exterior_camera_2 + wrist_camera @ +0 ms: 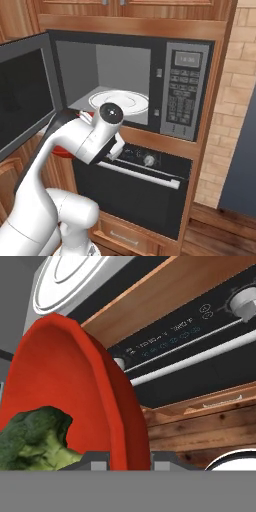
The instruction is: Place the bowl containing the broccoli and tomato in the microwave. Close the microwave door and press the start button to microwave the meal.
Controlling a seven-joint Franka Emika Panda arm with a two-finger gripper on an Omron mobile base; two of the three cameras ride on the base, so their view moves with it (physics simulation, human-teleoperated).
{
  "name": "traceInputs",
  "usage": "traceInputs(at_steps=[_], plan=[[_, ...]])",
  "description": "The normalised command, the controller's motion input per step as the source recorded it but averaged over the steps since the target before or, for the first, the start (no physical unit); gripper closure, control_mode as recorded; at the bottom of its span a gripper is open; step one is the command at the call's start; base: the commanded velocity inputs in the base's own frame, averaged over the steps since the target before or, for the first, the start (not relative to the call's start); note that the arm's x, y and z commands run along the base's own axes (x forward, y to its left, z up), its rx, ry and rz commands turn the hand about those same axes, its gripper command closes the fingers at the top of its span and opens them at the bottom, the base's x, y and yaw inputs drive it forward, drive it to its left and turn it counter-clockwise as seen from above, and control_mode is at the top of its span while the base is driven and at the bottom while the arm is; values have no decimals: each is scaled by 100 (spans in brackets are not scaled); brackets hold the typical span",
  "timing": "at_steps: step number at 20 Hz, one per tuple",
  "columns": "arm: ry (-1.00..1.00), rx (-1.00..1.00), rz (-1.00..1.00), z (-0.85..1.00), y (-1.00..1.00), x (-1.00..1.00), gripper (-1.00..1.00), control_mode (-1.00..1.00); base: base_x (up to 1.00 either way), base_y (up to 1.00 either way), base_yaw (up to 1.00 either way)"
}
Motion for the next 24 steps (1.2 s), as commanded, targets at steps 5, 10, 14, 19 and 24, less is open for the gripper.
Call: traceInputs(at_steps=[5, 10, 14, 19, 24], plan=[[0, 0, 0, 0, 0, 0, 100, 100, 28, 0, 10], [0, 0, 0, 0, 0, 0, 100, 100, 27, 0, 9], [0, 0, 2, 0, 0, 16, 100, -100, 0, 0, 0], [0, 0, 1, 0, -5, 8, 100, -100, 0, 0, 0], [0, 2, 1, 0, -17, 3, 100, -100, 0, 0, 0]])
